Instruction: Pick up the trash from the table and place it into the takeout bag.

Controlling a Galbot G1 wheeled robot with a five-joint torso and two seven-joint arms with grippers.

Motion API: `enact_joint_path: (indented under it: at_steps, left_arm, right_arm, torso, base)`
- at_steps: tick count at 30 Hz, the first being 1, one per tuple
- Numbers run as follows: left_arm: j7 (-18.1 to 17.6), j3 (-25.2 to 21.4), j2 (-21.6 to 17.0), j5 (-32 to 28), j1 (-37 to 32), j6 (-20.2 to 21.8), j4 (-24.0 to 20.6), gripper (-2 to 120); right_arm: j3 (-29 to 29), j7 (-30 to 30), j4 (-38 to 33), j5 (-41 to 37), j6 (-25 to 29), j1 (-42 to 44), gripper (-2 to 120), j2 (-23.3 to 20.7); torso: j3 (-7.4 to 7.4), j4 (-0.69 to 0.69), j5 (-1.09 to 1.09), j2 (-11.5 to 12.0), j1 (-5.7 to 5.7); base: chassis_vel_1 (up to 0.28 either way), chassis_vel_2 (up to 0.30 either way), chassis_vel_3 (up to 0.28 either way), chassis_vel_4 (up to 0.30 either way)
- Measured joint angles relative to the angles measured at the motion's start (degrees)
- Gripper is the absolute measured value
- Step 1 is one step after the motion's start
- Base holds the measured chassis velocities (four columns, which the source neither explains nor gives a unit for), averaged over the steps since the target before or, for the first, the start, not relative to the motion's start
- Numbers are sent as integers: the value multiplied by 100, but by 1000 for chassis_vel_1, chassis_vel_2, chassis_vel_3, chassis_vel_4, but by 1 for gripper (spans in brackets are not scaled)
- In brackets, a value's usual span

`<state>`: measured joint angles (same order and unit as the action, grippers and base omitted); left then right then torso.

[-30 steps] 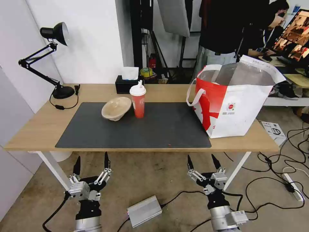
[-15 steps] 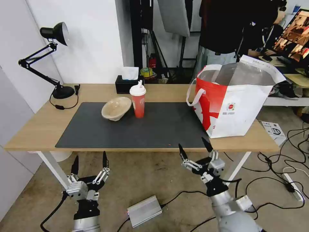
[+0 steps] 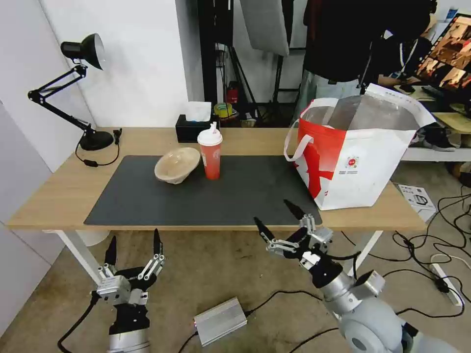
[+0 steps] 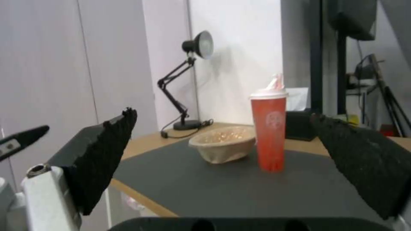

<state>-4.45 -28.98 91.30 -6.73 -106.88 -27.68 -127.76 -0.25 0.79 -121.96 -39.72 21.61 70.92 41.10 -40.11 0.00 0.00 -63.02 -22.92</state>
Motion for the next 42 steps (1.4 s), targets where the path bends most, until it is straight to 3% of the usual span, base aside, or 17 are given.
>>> enact_joint_path:
  at_steps: [17, 27, 42]
  left_arm:
    - [1, -63, 3, 30, -66, 3, -118, 100]
    - [0, -104, 3, 39, -88, 12, -139, 100]
    - [-6, -108, 6, 55, -54, 25, -78, 100]
  right_arm:
    - [-1225, -370, 779, -402, -741, -2127, 100, 423]
    - [-1553, -840, 1384, -420, -1246, -2674, 100, 898]
    - [-1921, -931, 2140, -708, -1484, -3611, 100, 1205]
  torso:
    - [0, 0, 0, 0, 0]
    - [0, 0, 0, 0, 0]
    - [0, 0, 0, 0, 0]
  base:
    - [0, 0, 0, 0]
    - [0, 0, 0, 0]
    - [0, 0, 0, 0]
